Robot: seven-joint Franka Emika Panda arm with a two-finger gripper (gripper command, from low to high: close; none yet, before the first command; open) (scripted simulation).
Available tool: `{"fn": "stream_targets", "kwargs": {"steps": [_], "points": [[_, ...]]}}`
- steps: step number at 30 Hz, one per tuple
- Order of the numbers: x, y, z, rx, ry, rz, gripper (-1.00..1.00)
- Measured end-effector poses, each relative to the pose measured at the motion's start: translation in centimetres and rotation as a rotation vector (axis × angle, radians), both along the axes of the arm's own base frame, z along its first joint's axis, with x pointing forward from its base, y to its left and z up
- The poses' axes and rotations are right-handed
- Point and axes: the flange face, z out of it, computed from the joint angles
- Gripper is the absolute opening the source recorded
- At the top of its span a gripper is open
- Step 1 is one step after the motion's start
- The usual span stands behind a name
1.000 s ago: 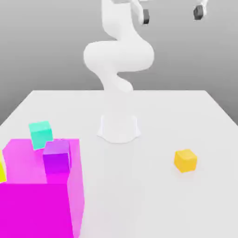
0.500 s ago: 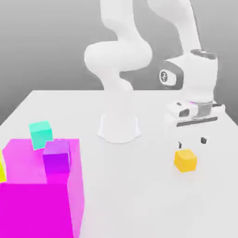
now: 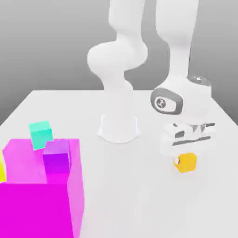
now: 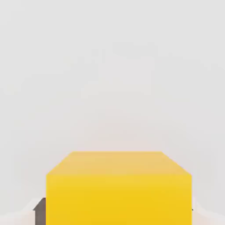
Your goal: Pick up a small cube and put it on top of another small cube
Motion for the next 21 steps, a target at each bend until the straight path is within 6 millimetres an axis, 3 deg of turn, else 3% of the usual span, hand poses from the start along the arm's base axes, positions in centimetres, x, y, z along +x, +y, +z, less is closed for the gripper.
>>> {"fn": "stream_targets", "kwargs": {"steps": [7, 12, 16, 21], "points": [[-0.1, 0.3, 4.9, -0.007, 0.002, 0.014, -1.0], [0.7, 5.4, 6.9, -0.095, 0.0, 0.166, -1.0], [9.4, 3.3, 9.6, -0.107, 0.009, 0.093, -1.0], [20.0, -3.5, 13.8, -0.092, 0.027, 0.006, -1.0]]}}
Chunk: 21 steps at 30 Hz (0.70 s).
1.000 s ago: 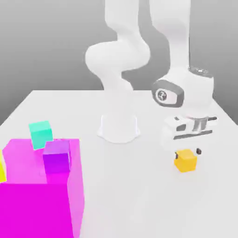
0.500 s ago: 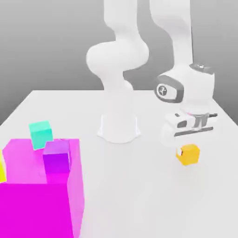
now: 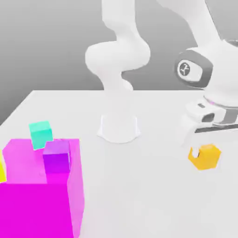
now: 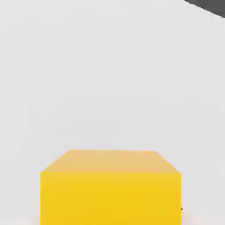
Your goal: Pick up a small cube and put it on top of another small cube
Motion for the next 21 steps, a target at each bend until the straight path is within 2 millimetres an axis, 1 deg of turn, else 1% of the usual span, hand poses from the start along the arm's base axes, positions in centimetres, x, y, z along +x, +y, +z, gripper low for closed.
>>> {"fn": "stream_targets", "kwargs": {"steps": [2, 5, 6, 7, 9, 11, 13, 16, 17, 18, 20, 21], "points": [[3.5, -3.6, 1.9, 0.008, 0.004, -0.028, -1.0], [7.9, -9.6, 4.8, 0.022, 0.008, -0.063, -1.0], [9.2, -12.1, 5.9, 0.027, 0.009, -0.079, -1.0], [10.3, -15.1, 7.0, 0.032, 0.008, -0.103, -1.0], [11.9, -21.9, 9.2, 0.041, 0.006, -0.158, -1.0], [12.7, -27.6, 11.4, 0.05, 0.002, -0.188, -1.0], [12.8, -33.2, 13.8, 0.058, -0.003, -0.212, -1.0], [11.4, -41.7, 17.4, 0.068, -0.015, -0.251, -1.0], [10.8, -43.6, 17.7, 0.081, -0.026, -0.259, -1.0], [10.8, -43.9, 17.0, 0.088, -0.032, -0.252, -1.0], [10.9, -44.0, 14.1, 0.093, -0.035, -0.243, -1.0], [10.9, -44.0, 12.8, 0.093, -0.036, -0.242, 1.0]]}}
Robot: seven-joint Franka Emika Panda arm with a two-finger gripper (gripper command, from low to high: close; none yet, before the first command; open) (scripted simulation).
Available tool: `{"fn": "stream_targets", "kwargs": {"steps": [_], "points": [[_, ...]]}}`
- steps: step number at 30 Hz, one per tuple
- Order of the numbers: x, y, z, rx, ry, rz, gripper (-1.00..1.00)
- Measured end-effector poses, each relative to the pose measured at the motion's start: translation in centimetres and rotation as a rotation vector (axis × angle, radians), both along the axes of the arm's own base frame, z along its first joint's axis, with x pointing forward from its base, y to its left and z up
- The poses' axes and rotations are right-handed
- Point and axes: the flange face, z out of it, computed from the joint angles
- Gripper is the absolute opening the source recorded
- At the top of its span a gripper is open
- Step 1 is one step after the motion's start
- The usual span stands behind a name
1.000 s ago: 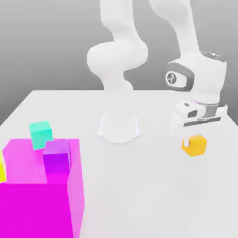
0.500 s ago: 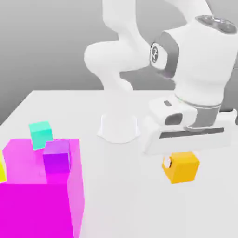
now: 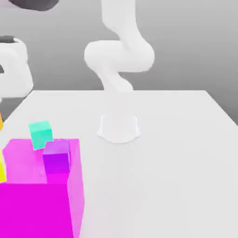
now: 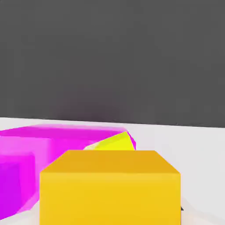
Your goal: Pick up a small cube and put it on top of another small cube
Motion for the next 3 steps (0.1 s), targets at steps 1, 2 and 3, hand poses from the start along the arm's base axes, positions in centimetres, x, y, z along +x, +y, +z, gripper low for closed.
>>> {"fn": "stream_targets", "kwargs": {"steps": [1, 2, 3], "points": [[0.0, 0.0, 0.0, 0.0, 0.0, 0.0, 1.0], [0.0, 0.0, 0.0, 0.0, 0.0, 0.0, 1.0], [0.0, 0.0, 0.0, 0.0, 0.0, 0.0, 1.0]]}}
